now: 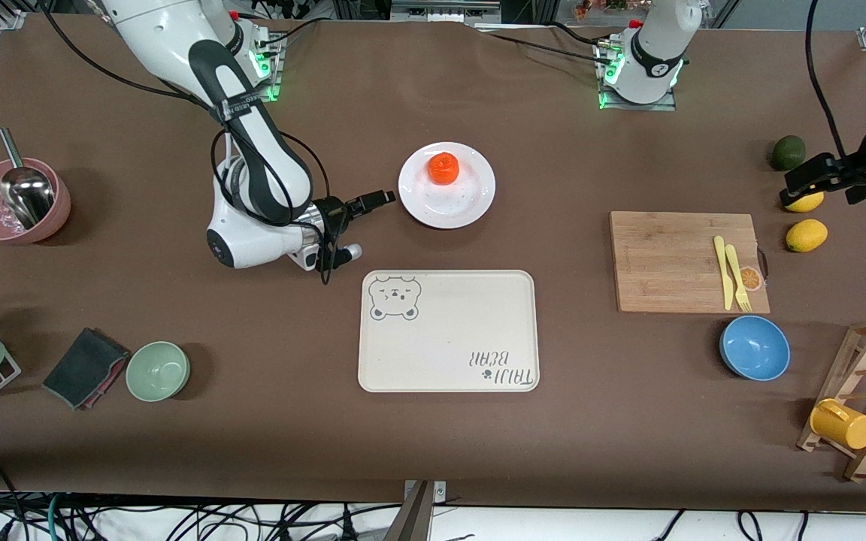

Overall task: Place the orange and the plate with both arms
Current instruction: 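Grip the white plate rim with the right gripper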

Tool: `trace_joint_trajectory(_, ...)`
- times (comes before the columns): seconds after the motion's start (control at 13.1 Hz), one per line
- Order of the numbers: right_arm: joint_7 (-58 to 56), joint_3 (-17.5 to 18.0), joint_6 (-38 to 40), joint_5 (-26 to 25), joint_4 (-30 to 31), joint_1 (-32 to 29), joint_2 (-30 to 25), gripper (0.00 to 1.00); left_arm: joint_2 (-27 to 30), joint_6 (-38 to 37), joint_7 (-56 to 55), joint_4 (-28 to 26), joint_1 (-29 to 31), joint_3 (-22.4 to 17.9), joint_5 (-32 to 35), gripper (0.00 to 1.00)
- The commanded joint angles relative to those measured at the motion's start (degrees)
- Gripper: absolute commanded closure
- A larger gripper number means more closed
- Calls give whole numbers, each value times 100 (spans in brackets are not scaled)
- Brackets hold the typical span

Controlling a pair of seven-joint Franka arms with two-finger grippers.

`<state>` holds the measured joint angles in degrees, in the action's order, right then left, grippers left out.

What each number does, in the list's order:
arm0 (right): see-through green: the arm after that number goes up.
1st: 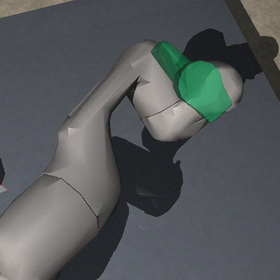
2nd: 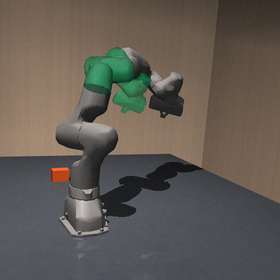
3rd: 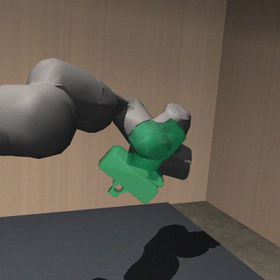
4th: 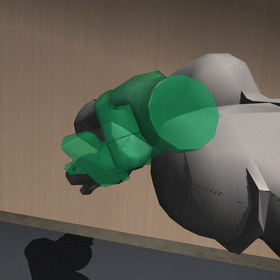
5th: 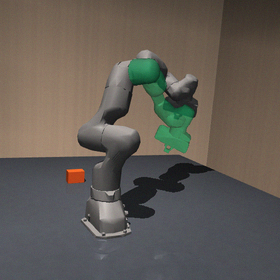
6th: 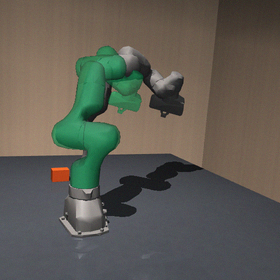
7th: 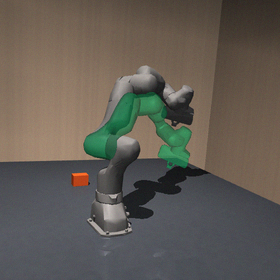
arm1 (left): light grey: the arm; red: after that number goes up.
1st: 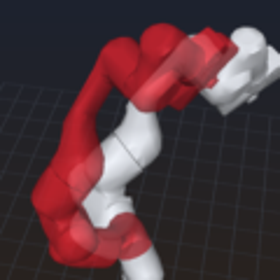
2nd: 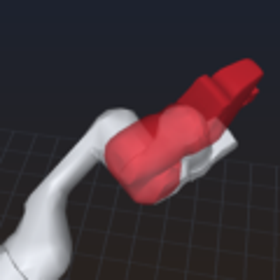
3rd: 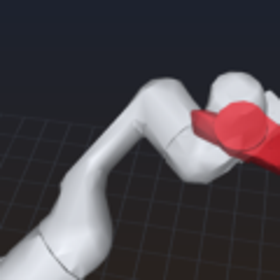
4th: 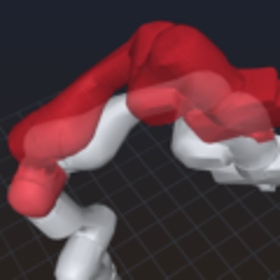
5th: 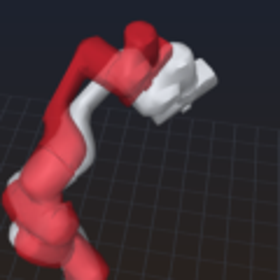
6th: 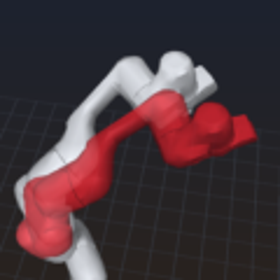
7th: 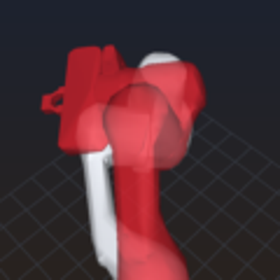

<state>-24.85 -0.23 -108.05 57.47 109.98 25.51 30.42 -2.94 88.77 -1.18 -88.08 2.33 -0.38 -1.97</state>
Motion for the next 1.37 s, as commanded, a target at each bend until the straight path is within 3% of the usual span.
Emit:
trace_joint_trajectory(0.0, -371, 41, -347, 256, 243, 164, -37, 0, -84, -150, 65, 203, 101, 73, -164, 0)
trace_joint_trajectory(0.61, -1302, 41, -929, 968, 252, 578, 543, 1, -84, -141, 56, 212, 110, 56, -199, 0)
trace_joint_trajectory(0.69, -1329, 41, -894, 1195, 252, 613, 596, 5, -84, -141, 56, 212, 110, 56, -199, 0)
trace_joint_trajectory(0.84, -1487, 32, -867, 1547, 235, 649, 640, 23, -84, -141, 56, 212, 110, 56, -199, 0)
trace_joint_trajectory(1.15, -1883, 32, -858, 1575, 208, 622, 807, 52, -84, -141, 56, 212, 110, 56, -199, 0)
trace_joint_trajectory(1.3, -1883, 32, -893, 1575, 208, 640, 816, 58, -75, -150, 56, 203, 110, 73, -199, 0)
